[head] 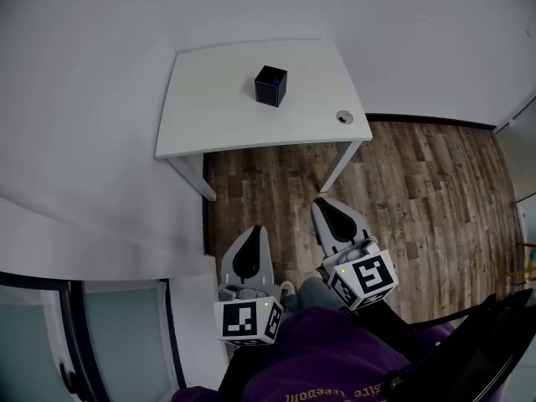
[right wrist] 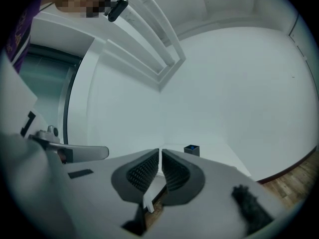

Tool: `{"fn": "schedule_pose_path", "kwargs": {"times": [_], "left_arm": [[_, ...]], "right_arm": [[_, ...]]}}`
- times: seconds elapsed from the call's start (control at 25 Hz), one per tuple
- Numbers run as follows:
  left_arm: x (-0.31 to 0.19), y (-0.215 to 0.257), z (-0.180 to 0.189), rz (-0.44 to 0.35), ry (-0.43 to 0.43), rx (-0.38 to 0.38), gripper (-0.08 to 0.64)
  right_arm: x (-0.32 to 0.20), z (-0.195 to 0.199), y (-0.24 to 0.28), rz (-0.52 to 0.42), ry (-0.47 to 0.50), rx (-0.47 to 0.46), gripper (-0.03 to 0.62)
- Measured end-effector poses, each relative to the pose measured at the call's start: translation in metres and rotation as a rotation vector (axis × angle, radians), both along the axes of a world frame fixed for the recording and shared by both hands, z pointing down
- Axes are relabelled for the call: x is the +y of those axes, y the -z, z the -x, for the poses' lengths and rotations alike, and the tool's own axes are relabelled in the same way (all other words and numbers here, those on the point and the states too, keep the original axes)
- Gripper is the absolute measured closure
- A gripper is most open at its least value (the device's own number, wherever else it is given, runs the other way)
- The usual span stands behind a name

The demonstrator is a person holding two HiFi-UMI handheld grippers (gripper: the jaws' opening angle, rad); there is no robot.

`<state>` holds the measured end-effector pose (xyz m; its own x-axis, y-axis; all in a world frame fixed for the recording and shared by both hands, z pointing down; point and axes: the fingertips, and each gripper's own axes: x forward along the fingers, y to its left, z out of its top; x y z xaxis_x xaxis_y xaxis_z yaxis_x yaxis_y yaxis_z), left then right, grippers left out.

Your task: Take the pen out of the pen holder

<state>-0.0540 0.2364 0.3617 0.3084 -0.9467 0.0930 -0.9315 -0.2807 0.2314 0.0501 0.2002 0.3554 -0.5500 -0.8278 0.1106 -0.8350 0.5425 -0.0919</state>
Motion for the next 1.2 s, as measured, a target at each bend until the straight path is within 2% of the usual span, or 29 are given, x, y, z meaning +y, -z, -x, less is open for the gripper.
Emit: {"fn": "schedule_pose_path", "kwargs": {"times": [0.4,0.68,1.04,1.2], "left_arm": [[-0.03,-0.01,-0.003,0.024,0.023,0.045,0.554],[-0.087,-0.012,-0.008,0.027,0.048,0.056,0.554],[-0.164,-0.006,-0.014,0.027,0.105,0.043,0.554],[-0.191,-0.005,-0.018,0.031,0.14,0.049,0.554]], "right_arm": [[-0.03,-0.01,-0.012,0.02,-0.007,0.027,0.579],[-0.092,-0.007,-0.014,0.015,0.036,0.036,0.578],[-0.176,-0.008,-0.02,0.054,0.109,0.07,0.577],[-0.207,-0.01,-0.021,0.069,0.141,0.06,0.546]]}}
